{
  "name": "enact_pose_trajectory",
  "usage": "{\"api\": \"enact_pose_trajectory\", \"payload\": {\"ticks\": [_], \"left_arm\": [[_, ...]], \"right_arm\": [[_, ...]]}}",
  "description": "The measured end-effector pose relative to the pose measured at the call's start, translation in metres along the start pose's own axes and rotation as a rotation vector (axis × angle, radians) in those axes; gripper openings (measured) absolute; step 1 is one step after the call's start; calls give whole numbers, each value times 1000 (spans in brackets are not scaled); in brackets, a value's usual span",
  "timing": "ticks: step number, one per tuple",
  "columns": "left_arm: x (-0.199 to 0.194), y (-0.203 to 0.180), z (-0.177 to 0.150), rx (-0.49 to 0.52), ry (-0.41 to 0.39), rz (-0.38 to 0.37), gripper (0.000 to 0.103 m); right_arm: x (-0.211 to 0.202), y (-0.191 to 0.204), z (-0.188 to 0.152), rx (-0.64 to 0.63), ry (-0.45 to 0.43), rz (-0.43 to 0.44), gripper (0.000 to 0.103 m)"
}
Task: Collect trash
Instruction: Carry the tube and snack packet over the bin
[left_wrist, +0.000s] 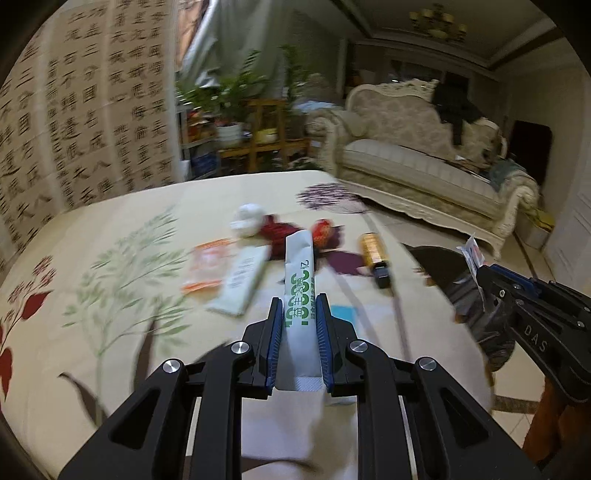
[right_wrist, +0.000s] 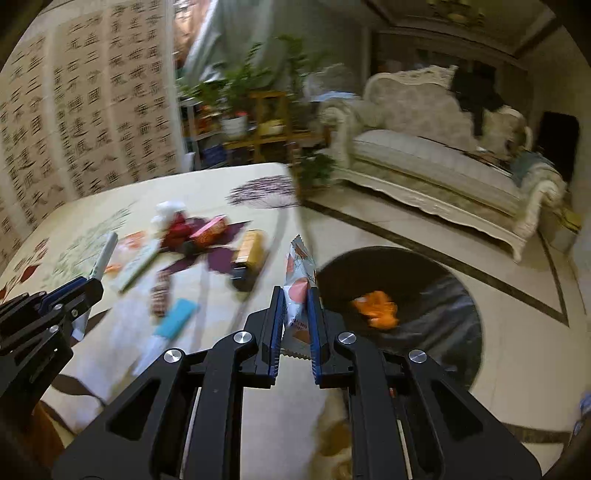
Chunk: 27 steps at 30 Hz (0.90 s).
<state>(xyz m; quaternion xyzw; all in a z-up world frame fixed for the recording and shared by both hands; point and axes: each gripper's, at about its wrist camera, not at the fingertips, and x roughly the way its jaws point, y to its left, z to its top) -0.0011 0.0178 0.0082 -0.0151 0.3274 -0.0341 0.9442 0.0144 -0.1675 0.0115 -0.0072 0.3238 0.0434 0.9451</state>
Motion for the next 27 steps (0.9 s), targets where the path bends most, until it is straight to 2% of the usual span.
{"api": "enact_pose_trajectory", "payload": {"ticks": [6,11,19,27], "left_arm": [[18,-49,13,74,-11,-64,19],[36,-81,24,117,6,-101,19],[69,-122,32,169,36,-116,20],[89,-144,36,210,57,-118,20]], "right_arm": [[5,-46,-1,69,-18,-76,13],[14,-73,-2,100,-23,-105,13],[31,-101,-2,127,-18,-120,13],[46,-117,-3,150,1,-123,13]]}}
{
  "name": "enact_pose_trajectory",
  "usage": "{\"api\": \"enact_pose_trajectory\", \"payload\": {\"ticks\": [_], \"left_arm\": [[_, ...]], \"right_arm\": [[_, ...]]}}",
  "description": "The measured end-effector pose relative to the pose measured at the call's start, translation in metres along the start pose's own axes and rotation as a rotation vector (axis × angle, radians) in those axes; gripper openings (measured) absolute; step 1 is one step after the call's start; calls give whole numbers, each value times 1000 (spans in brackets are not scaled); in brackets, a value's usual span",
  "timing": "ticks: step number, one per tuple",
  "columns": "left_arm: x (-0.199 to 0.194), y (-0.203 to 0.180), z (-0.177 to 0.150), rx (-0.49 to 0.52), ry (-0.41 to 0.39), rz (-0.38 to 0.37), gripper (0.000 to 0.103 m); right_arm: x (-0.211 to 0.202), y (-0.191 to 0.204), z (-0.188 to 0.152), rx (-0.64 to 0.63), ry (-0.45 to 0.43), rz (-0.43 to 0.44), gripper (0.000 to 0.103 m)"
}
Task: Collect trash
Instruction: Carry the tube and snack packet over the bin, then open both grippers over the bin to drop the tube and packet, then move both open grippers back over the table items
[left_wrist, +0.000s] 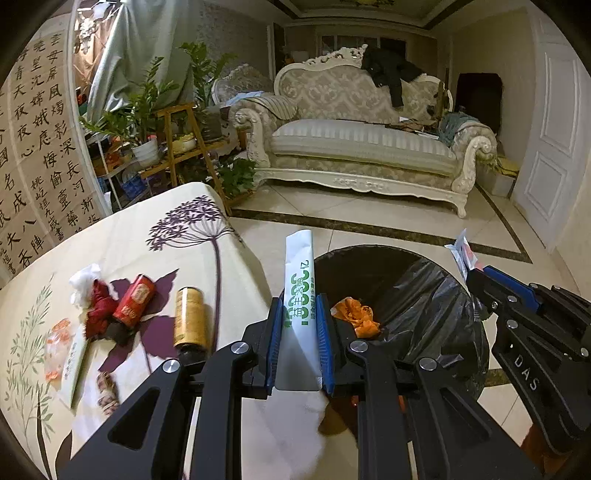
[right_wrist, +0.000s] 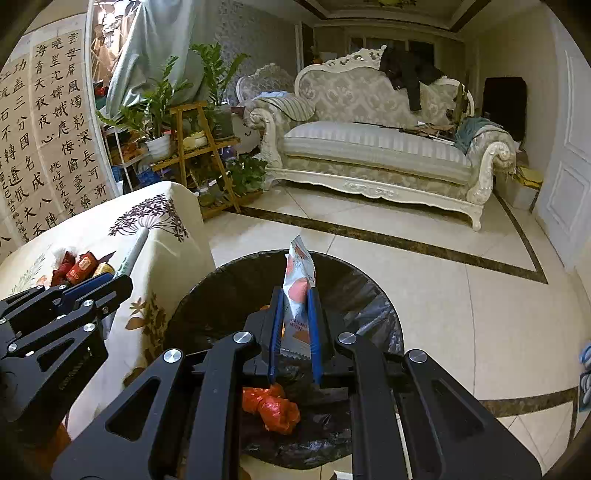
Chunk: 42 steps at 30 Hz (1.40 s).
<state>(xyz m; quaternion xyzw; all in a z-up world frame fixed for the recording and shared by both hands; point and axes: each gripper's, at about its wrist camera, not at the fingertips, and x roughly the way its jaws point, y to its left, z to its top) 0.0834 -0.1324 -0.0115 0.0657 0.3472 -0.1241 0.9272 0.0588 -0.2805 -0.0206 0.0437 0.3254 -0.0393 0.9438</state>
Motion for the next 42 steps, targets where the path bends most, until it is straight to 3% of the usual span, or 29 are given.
{"api": "enact_pose_trajectory", "payload": {"ticks": [8,10,12,17,25,32,42], "left_arm": [[14,-8,2,20,29,-1,21],[16,-9,2,11,43,-9,34],[18,-7,2,0,43,-9,44],[18,-8,3,-9,42,-9,50],[14,-3,3,-31,31,-3,59],[-3,10,2,-42,-4,30,70],[-39,61,-11,-112,-29,117,74]], "right_arm": [[9,-9,2,33,12,0,15],[9,-11,2,40,13,-2,18],[9,-12,3,48,9,-7,28],[8,-14,3,57,9,-13,29],[5,-17,1,69,12,-17,42],[0,-14,0,72,19,-16,52],[-9,17,-5,52,41,38,61]]}}
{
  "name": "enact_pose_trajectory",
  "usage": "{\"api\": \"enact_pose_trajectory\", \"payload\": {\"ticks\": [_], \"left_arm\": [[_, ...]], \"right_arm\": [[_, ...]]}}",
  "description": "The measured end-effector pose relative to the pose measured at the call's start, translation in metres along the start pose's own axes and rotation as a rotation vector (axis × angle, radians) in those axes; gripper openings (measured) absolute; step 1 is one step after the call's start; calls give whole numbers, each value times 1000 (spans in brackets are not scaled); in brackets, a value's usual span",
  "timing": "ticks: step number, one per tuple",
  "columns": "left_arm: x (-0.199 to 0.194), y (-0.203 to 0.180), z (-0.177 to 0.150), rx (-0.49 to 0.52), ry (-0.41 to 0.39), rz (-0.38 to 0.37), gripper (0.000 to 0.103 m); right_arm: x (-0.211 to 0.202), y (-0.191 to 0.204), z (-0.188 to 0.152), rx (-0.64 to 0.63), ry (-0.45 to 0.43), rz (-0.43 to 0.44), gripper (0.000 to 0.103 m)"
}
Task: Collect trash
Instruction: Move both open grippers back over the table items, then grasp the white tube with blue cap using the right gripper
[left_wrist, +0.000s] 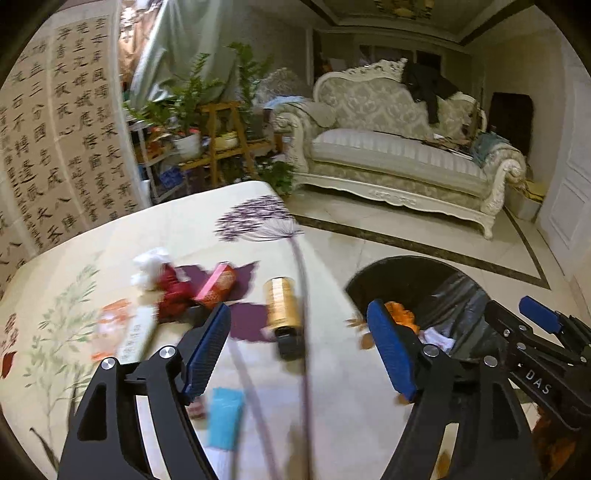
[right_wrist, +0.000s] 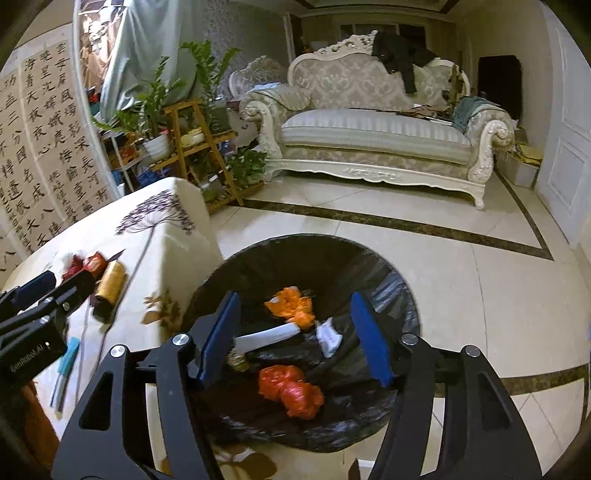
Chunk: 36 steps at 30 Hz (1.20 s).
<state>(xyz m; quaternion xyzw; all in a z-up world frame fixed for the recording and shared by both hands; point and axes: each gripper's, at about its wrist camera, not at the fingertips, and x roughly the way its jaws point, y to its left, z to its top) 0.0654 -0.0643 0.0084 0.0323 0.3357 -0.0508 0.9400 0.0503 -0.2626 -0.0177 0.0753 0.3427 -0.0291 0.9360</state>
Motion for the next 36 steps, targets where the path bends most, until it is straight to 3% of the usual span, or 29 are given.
{"api": "enact_pose_trajectory", "payload": {"ticks": [23,31,36], "left_arm": [[-40,145,-62,-181,45,274,75],[-50,182,-75,-241,43,320,75],[-50,194,-82,-270,51,320,75]], "right_arm": [[-22,148,-34,-249,56,194,61],[-22,197,-54,-326,110,257,61],[-15,213,-68,-379,152,250,61]]}}
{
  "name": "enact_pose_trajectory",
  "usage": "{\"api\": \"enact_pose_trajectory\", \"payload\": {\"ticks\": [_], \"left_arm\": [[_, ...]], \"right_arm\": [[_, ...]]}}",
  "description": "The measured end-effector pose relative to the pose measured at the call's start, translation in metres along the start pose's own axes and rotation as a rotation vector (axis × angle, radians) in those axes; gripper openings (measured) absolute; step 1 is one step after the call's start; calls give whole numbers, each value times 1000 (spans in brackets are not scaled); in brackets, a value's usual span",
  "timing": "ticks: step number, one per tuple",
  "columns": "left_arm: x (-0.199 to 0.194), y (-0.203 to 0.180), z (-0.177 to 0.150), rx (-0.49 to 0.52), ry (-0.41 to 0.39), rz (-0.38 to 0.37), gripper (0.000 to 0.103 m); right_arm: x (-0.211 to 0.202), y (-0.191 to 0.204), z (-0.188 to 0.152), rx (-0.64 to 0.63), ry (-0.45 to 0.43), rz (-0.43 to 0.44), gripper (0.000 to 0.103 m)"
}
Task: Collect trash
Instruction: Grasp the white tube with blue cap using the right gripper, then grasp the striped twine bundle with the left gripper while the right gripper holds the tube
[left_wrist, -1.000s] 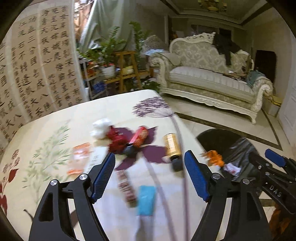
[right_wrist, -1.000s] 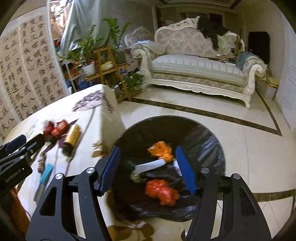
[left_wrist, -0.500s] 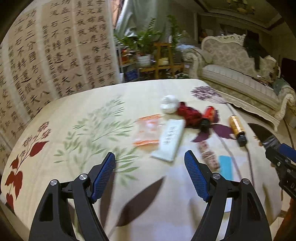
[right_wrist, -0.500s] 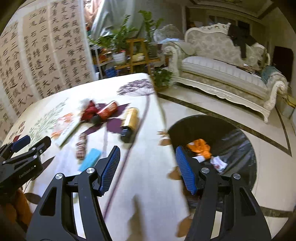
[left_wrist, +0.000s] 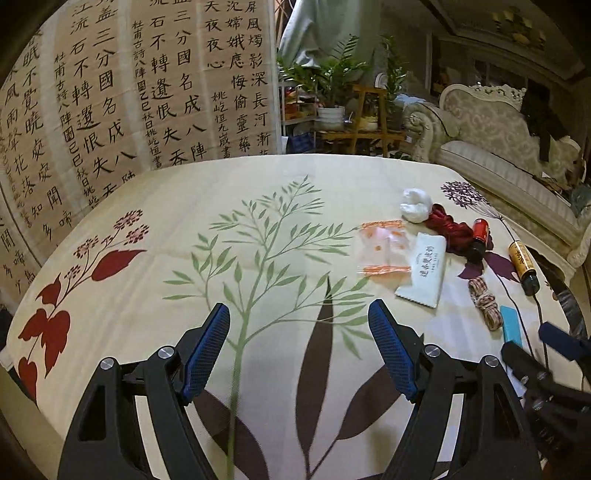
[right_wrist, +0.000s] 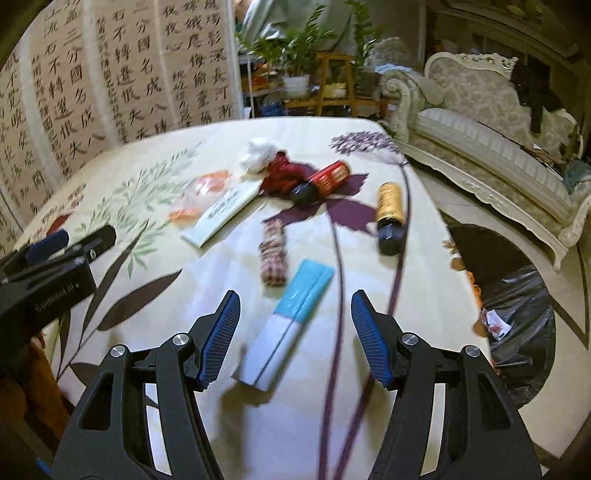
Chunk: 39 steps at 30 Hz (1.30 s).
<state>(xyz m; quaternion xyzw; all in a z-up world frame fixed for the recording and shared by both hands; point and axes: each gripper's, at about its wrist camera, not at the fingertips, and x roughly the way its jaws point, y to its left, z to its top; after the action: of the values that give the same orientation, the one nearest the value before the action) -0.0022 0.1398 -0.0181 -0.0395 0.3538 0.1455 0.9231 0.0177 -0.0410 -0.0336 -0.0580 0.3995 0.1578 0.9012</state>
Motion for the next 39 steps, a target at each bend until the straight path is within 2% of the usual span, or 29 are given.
{"api": "enact_pose_trajectory", "payload": {"ticks": [2,4,11,13,19,26,39], "left_arm": [[0,2,-1,-5,4,-3,75],[0,3,-2,-7,5,-7,75],[0,-3,-2,1,7,-25,75],[-1,-6,-2,6,6,-29,75],[-2,-13,-3,15,14,-39,75],[-4,-27,-2,39,14,-58,75],[-3,-88,6,117,22,-134,75]], "right_arm": [[3,1,-3,-13,19,-13,59],[4,-2,-6,-13,32,-24,48],[1,-8,-7,-18,34,-42,28],[1,-8,-8,-25,33,-36,19],[-2,-9,-9,-29,27,-15,13],[-19,-18,-2,-7,-28,-23,13],[-34,-85,2,111,-90,-98,13]]}}
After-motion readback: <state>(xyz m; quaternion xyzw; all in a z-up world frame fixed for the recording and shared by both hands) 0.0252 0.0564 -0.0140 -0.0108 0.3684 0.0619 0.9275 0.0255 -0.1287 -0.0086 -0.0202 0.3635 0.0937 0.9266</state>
